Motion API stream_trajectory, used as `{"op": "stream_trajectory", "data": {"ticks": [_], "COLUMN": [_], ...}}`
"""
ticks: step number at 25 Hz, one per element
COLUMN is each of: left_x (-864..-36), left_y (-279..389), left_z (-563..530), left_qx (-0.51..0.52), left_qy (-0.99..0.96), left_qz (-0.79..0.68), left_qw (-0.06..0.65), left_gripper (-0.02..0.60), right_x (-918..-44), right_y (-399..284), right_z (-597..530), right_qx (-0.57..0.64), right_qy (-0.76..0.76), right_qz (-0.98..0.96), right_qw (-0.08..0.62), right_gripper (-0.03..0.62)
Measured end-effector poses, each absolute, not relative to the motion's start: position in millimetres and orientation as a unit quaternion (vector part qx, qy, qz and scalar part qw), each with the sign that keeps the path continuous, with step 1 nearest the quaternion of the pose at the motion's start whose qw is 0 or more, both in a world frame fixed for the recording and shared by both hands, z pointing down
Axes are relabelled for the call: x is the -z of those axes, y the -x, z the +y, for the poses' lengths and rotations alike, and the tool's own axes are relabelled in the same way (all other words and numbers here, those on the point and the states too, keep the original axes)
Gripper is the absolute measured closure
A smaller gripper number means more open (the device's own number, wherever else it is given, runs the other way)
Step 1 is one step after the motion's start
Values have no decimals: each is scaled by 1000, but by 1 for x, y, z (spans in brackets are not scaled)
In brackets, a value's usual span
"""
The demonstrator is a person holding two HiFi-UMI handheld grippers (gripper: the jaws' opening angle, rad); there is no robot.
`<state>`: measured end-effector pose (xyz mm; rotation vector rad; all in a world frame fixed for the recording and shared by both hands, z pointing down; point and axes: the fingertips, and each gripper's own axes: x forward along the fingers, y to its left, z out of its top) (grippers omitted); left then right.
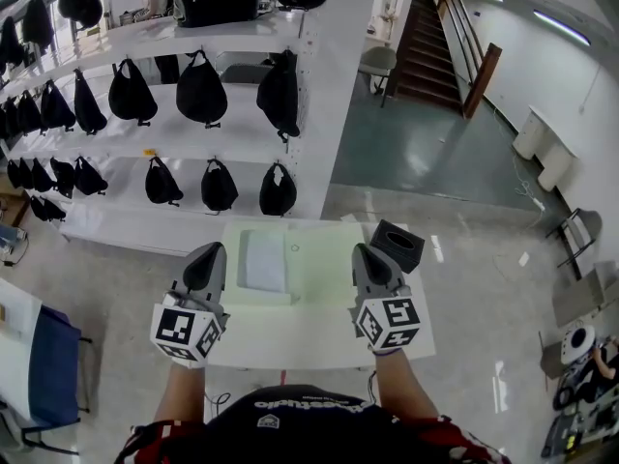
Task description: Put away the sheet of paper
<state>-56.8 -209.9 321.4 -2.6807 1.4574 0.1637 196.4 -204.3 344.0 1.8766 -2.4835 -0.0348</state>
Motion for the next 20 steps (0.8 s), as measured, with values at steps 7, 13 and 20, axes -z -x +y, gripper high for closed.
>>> {"op": "stream_trajectory", "data": {"ticks": [7,13,20], "left_x": [-322,-323,-322], "left_y": [61,61,59], "left_z": [-211,-210,-209], "left_qx": [-52,-53,-53], "left_qy": [874,875,875], "left_qz": [481,480,480], "left_qw": [42,40,41], "left_gripper": [578,578,578], "right_x": [-348,-350,-350], "right_y": [-198,-195,-195], "right_z": [-207,-208,-208], "right_qx": [9,10,8], "right_qy": [-605,-602,-600], "right_qz": [-796,-798,-799], "right_qw": [20,25,23], "right_gripper": [592,592,592]}}
